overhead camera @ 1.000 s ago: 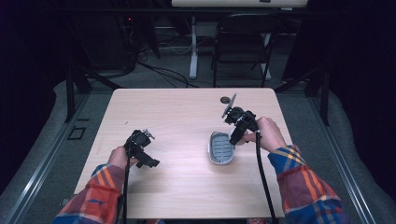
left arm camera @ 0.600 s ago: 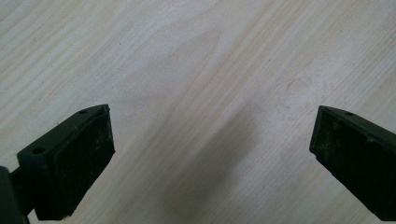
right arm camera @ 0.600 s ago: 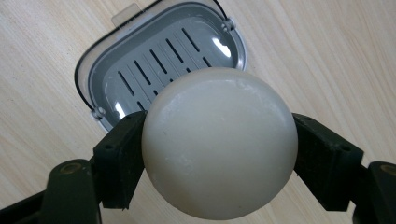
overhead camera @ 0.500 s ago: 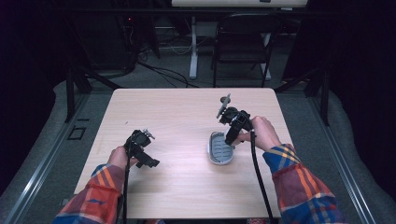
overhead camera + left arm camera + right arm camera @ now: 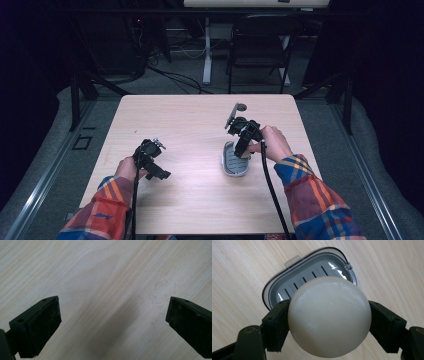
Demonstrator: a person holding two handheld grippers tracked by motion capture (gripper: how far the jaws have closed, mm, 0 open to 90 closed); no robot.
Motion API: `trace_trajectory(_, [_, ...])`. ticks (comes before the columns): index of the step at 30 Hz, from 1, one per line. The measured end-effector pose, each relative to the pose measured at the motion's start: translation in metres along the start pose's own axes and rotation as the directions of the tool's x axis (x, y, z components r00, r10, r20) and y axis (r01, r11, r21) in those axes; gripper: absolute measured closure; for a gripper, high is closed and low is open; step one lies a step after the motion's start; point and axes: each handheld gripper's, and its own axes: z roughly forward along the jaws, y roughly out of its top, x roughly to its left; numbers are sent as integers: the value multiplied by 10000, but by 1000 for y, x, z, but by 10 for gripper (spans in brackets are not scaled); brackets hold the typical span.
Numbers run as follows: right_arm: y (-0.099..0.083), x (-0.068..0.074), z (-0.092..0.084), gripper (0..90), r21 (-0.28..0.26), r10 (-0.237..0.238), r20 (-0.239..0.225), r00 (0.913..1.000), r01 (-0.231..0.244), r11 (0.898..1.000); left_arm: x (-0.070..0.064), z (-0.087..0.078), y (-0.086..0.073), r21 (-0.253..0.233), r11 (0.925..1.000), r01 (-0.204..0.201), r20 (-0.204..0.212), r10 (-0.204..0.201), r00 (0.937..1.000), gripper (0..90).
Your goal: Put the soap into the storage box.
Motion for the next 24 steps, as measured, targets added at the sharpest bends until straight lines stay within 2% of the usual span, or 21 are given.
trace_trajectory(9, [7,4,8,239,201,-100,-113,9999,102,9997,0,0,0,-27,10000,-13,-12,13,10000,0])
trace_trajectory(15, [12,8,20,238,250,-195,-246,9995,201,9995,0,0,0,14,10000,-7,-9,7,10000,0])
trace_trajectory(24, [14,8,32,238,533,-236,-270,9994,250,9983,0,0,0,75,10000,-13,-42,13,10000,0])
